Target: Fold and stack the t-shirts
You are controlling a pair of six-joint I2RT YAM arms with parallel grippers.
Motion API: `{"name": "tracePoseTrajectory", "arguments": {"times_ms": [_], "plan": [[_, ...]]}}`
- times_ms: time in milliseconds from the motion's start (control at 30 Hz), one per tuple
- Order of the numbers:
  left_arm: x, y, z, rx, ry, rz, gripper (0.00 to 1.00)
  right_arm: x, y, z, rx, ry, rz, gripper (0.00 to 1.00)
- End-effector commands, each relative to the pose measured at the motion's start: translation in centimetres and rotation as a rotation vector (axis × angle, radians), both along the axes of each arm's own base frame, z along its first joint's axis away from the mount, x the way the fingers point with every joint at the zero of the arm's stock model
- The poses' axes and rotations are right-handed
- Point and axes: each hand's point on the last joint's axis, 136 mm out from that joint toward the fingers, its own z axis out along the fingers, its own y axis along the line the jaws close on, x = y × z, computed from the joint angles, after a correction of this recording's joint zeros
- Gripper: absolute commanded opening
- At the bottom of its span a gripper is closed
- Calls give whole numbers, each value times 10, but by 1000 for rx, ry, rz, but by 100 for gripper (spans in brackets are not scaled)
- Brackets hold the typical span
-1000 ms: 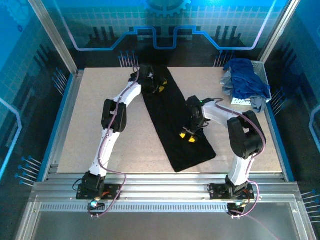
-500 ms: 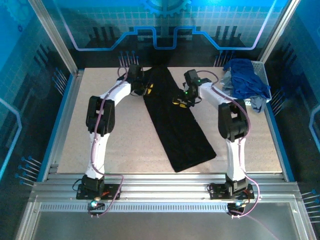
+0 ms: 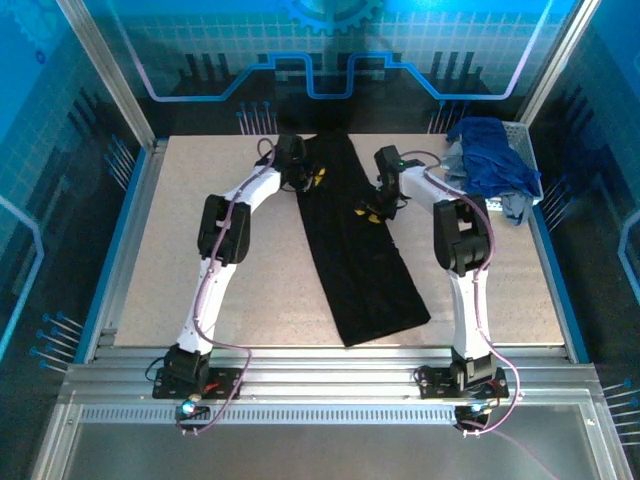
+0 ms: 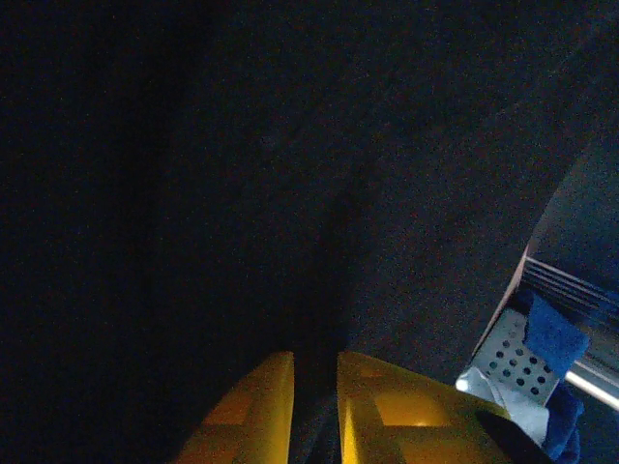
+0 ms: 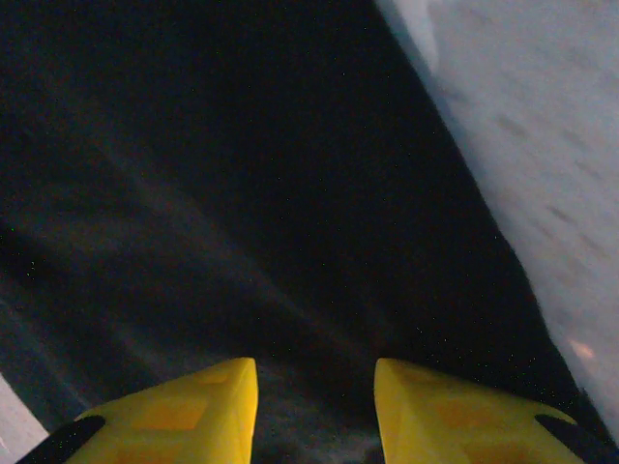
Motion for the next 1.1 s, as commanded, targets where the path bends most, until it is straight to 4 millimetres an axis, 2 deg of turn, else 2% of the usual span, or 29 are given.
{"name": "tracePoseTrajectory", "arguments": {"times_ms": [0, 100, 167, 300, 400, 500, 600, 667, 733, 800, 833, 900, 933, 1067], "plan": [[-15, -28, -43, -25, 94, -53, 21, -19, -18, -5, -9, 80, -102, 39], [-5, -39, -45, -56, 58, -66, 22, -27, -16, -10, 7, 105, -144, 39], [3, -43, -47, -78, 36, -65, 23, -24, -13, -13, 28, 99, -165, 40], [16, -35, -51, -83, 5, -41, 24, -17, -13, -19, 39, 120, -189, 39], [26, -26, -46, -102, -23, -30, 28, -12, -6, -13, 69, 110, -190, 40], [33, -24, -10, -108, -93, -54, 33, -9, -4, 6, 44, 58, -151, 41], [25, -15, 51, 10, -175, -86, 46, -11, -12, 35, 13, -19, -143, 43], [9, -1, 91, 108, -230, -68, 52, -14, -20, 58, -5, -75, -132, 48], [-16, 16, 124, 170, -251, -41, 55, -22, -27, 79, -20, -114, -109, 51], [-57, 25, 128, 207, -185, -51, 53, -37, -33, 93, -34, -128, -80, 52], [-84, 26, 129, 218, -148, -77, 52, -49, -36, 99, -36, -126, -67, 52], [-145, 23, 114, 243, -51, -147, 50, -76, -41, 101, -28, -102, -52, 52], [-181, 23, 110, 246, 0, -180, 48, -92, -42, 103, -12, -91, -45, 52], [-323, 9, 68, 223, 208, -332, 47, -161, -42, 99, 43, -31, -7, 53]]}}
